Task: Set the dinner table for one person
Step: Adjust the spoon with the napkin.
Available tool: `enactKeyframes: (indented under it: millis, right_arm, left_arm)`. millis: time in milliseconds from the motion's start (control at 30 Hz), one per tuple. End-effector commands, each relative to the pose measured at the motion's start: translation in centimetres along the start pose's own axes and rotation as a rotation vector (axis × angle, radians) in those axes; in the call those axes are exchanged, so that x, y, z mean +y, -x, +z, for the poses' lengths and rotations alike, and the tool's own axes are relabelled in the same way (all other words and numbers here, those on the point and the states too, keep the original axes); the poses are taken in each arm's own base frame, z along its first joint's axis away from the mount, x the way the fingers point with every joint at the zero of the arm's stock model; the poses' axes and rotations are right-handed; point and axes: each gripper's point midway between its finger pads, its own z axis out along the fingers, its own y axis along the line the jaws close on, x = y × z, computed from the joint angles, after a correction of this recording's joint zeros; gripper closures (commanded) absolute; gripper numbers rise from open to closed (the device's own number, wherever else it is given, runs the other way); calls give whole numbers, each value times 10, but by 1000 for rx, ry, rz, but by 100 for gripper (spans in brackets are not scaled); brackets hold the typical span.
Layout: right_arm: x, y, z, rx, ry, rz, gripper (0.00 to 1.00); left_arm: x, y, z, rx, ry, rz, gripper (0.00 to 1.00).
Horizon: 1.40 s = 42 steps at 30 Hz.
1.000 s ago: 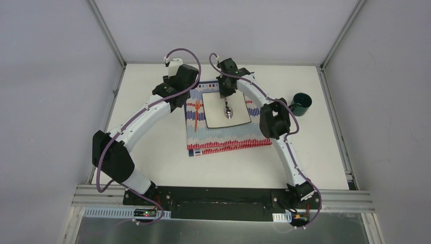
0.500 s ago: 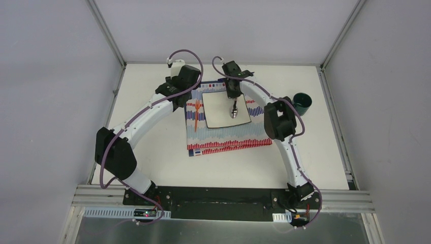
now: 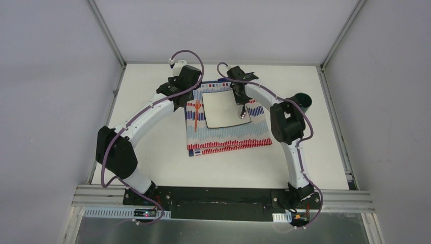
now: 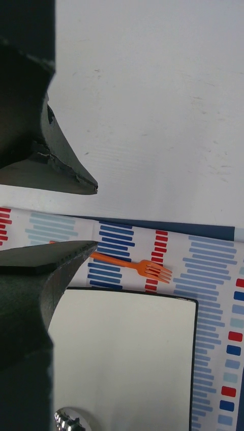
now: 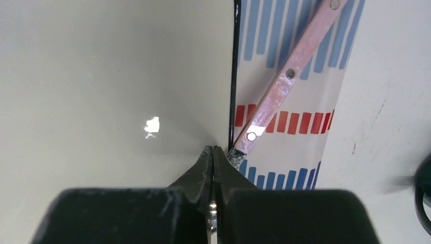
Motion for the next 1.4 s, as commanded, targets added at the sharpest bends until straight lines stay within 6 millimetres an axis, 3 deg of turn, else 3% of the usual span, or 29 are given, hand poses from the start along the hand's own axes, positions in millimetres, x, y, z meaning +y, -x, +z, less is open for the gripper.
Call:
enactKeyframes:
  millis: [0,367,433,633,700,833,967,1067,1200,1367]
  right_arm:
    - [-19,-7,-20,10,-43,4,100]
    - [-19,-24,-30,7,-14,37,100]
    - [-22,-13,-31,-23,-29,28,98]
    - [-31,27,-48,-108,-56,-6,75]
    - [-35,41,-57,-145,-66,-15,72]
    - [-59,61,-71,-198,-154,-21,65]
    - [-76,53,-63,-147,-214,-26,76]
    - [-70,37,-49,-107,-195,-20,98]
    - [-60,16,-37,-52,-158,-8,100]
    - [-47,-9,-41,-3,-79,27,100]
  left_arm:
    - [-11,10,-1,-33,-42,-39,60]
    - [-22,11,0,-37,-72,-31,61]
    - [-24,11,0,-39,-75,-26,61]
    - [-22,12,-2,-46,-61,-15,61]
    - [-20,12,-2,-47,-56,-11,61]
    - [-20,9,-1,-43,-53,-5,61]
    - [-22,8,0,-42,-59,-5,61]
    - [-24,8,2,-41,-64,-4,61]
    - [-27,6,3,-36,-69,-4,61]
    - [-27,5,3,-34,-69,-4,61]
